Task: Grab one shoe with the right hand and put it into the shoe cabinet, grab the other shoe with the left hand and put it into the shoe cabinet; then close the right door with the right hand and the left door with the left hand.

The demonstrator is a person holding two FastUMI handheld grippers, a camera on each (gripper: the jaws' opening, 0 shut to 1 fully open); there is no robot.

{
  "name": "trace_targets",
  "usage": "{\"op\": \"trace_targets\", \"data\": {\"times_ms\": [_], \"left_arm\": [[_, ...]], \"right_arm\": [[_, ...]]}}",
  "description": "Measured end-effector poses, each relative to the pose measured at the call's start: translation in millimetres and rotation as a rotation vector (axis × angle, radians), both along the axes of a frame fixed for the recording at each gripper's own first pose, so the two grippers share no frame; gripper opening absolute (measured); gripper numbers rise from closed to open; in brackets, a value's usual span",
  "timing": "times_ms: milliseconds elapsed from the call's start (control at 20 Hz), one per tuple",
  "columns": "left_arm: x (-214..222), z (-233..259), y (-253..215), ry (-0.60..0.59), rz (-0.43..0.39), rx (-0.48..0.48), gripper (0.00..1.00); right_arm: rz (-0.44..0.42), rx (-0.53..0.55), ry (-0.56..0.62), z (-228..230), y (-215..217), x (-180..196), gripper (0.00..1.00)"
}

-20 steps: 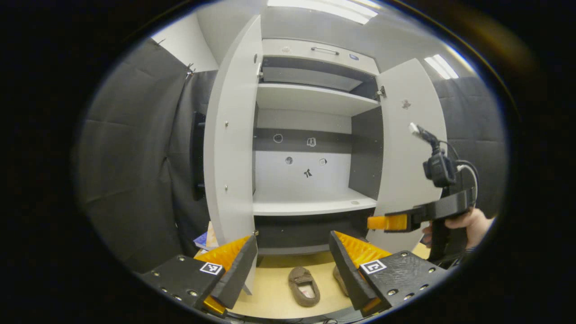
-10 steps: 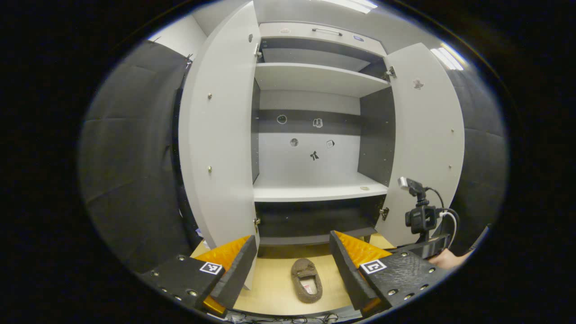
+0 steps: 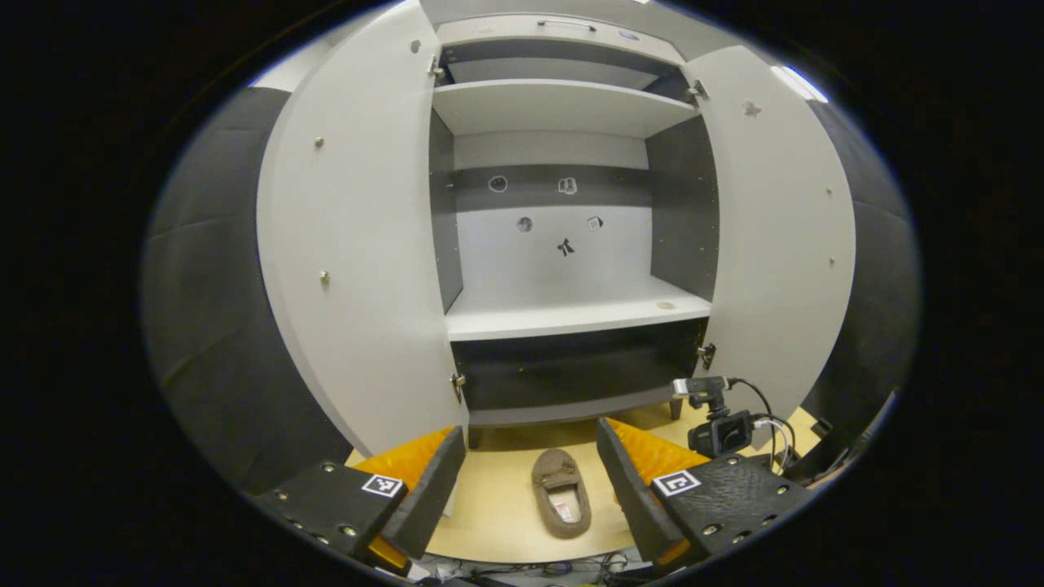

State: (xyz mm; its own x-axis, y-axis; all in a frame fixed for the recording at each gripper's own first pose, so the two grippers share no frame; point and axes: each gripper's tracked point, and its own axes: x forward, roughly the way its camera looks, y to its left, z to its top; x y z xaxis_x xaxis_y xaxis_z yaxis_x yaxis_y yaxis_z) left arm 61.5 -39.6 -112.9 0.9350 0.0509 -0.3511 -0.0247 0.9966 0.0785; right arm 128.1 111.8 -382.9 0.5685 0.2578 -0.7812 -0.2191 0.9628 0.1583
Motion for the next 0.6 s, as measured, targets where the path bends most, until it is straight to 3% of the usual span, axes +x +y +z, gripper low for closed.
{"op": "trace_targets", "data": {"times_ms": [50, 100, 150, 200, 350, 450, 500, 600], "left_arm": [[-0.2, -4.9, -2.3, 0.012, 0.0, 0.004, 0.94], [-0.3, -8.1, -5.3, 0.021, 0.001, -0.001, 0.94], [0.0, -6.5, -4.9, 0.025, 0.004, -0.008, 0.94], [0.0, -4.9, -4.5, 0.025, 0.007, -0.012, 0.94], [0.1, -7.9, -1.7, 0.029, 0.017, -0.009, 0.94], [0.0, -7.0, -0.8, 0.032, 0.021, -0.003, 0.94], [0.3, -5.8, 0.1, 0.026, 0.024, 0.002, 0.94], [1.8, -5.9, 0.7, 0.017, 0.032, 0.009, 0.94]], "right_arm": [[-0.002, -0.025, -0.004, -9.2, -0.2, 5.2, 0.97], [-0.007, -0.027, -0.002, -16.4, 2.6, 11.1, 0.9], [-0.016, -0.031, -0.009, -22.6, 3.8, 18.3, 0.98], [-0.024, -0.036, -0.031, -25.2, 4.7, 28.2, 0.9], [-0.022, -0.075, -0.06, -34.3, 5.9, 48.2, 0.94], [-0.031, -0.115, -0.077, -34.4, -1.5, 54.5, 0.89], [-0.03, -0.144, -0.079, -34.3, -8.7, 54.4, 0.79], [-0.043, -0.165, -0.073, -34.5, -20.8, 55.7, 0.49]]}}
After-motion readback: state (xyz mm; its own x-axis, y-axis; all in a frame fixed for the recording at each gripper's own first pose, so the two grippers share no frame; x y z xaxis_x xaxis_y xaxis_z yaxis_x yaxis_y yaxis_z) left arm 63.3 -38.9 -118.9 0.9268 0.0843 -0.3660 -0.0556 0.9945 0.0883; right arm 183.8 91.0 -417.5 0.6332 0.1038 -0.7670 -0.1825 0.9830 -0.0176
